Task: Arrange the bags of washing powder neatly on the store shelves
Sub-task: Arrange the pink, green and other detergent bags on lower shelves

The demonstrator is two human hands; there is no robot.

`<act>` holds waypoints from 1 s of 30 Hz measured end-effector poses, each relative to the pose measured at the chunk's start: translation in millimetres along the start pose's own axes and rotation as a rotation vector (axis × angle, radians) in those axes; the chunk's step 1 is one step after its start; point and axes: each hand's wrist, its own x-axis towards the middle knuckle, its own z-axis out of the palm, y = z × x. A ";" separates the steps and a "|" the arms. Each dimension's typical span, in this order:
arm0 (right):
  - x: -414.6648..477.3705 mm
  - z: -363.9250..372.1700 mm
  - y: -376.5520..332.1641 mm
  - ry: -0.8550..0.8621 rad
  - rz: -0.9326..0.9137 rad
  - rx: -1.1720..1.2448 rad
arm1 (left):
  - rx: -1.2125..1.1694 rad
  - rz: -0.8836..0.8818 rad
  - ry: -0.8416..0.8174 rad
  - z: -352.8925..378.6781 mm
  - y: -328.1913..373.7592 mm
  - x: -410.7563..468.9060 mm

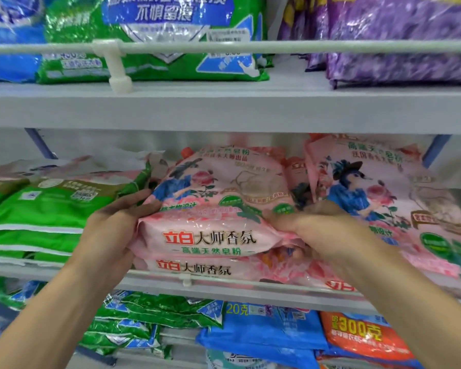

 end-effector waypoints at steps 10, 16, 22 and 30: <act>-8.5 -11.7 -22.3 -0.171 0.022 -0.463 | 0.363 -0.117 0.051 10.3 33.4 5.6; 35.1 11.1 -58.0 0.036 -0.132 -0.321 | 0.773 -0.069 -0.115 55.3 52.8 66.4; 99.7 28.4 -41.2 0.210 -0.003 -0.156 | 0.658 0.033 0.029 53.1 33.7 89.6; 102.9 44.9 -33.7 0.223 -0.072 -0.122 | 1.039 0.142 0.168 40.7 36.5 108.3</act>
